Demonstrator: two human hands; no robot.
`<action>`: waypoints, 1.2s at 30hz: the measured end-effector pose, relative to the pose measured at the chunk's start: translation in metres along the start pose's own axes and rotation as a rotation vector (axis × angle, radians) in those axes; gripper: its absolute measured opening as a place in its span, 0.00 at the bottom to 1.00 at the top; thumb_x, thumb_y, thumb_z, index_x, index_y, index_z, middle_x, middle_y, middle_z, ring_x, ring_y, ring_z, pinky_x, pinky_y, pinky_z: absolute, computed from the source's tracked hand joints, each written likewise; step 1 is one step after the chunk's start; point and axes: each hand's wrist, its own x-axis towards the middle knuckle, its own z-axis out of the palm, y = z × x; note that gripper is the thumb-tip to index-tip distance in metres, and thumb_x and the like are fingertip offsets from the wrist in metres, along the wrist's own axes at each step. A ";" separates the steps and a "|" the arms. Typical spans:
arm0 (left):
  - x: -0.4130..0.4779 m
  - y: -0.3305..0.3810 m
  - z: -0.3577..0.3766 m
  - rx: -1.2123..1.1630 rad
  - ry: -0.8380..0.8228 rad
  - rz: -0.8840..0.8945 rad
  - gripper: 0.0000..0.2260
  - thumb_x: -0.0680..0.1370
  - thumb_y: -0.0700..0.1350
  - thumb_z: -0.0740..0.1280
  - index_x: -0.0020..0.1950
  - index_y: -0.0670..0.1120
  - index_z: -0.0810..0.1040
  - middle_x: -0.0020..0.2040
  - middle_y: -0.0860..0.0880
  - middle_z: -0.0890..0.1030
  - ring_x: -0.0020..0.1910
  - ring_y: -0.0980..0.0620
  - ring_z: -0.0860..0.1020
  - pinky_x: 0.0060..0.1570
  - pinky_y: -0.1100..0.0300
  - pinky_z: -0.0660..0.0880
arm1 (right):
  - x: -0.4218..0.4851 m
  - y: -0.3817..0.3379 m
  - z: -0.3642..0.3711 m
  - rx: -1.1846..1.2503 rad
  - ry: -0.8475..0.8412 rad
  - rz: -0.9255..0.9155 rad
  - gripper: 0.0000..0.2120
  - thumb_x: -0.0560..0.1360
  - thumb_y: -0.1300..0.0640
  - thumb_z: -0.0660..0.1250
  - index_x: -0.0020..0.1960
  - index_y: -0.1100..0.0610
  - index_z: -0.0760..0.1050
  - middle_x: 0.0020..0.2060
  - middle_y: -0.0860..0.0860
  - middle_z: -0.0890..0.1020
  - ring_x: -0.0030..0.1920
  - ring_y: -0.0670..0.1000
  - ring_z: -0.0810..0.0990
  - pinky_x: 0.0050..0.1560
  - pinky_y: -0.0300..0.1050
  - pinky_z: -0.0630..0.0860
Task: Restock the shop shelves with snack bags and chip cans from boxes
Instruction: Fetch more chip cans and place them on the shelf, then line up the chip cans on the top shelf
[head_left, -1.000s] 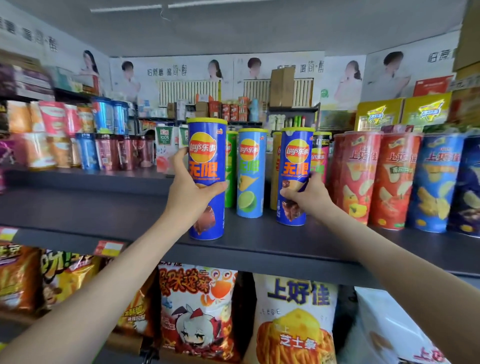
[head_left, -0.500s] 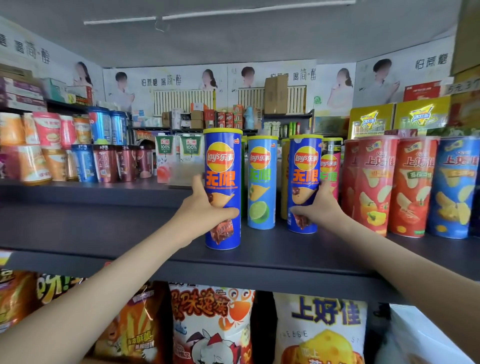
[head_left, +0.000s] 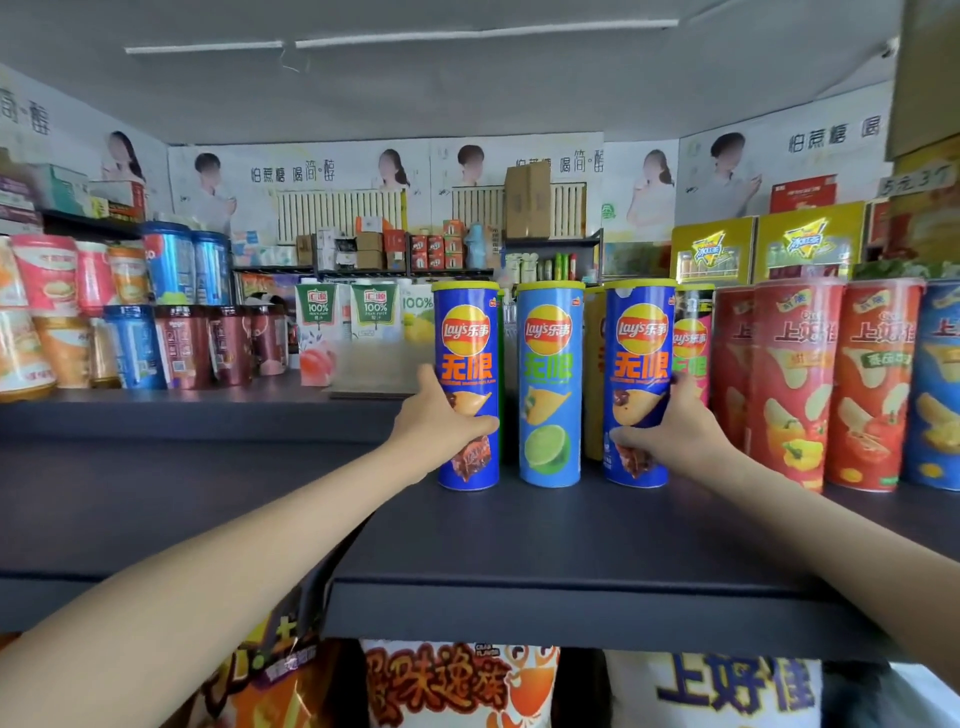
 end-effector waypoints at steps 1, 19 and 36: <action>0.003 -0.002 0.002 0.006 -0.003 0.008 0.27 0.69 0.48 0.78 0.59 0.47 0.64 0.52 0.51 0.78 0.48 0.50 0.79 0.49 0.53 0.77 | 0.000 0.001 0.001 0.001 0.006 -0.002 0.36 0.67 0.64 0.78 0.67 0.61 0.60 0.53 0.52 0.73 0.51 0.50 0.73 0.49 0.44 0.70; 0.015 -0.011 0.009 0.113 -0.021 0.063 0.26 0.73 0.51 0.75 0.58 0.47 0.60 0.53 0.51 0.74 0.46 0.50 0.76 0.38 0.59 0.70 | -0.003 -0.003 0.007 -0.047 -0.016 0.028 0.37 0.68 0.63 0.76 0.69 0.59 0.59 0.57 0.52 0.74 0.54 0.49 0.73 0.51 0.43 0.70; -0.144 0.028 0.013 -0.113 0.222 0.059 0.12 0.76 0.43 0.69 0.59 0.44 0.77 0.53 0.50 0.81 0.49 0.54 0.79 0.50 0.65 0.73 | -0.130 -0.054 0.004 -0.098 0.112 -0.283 0.18 0.74 0.62 0.67 0.63 0.62 0.71 0.57 0.58 0.76 0.53 0.57 0.77 0.48 0.37 0.65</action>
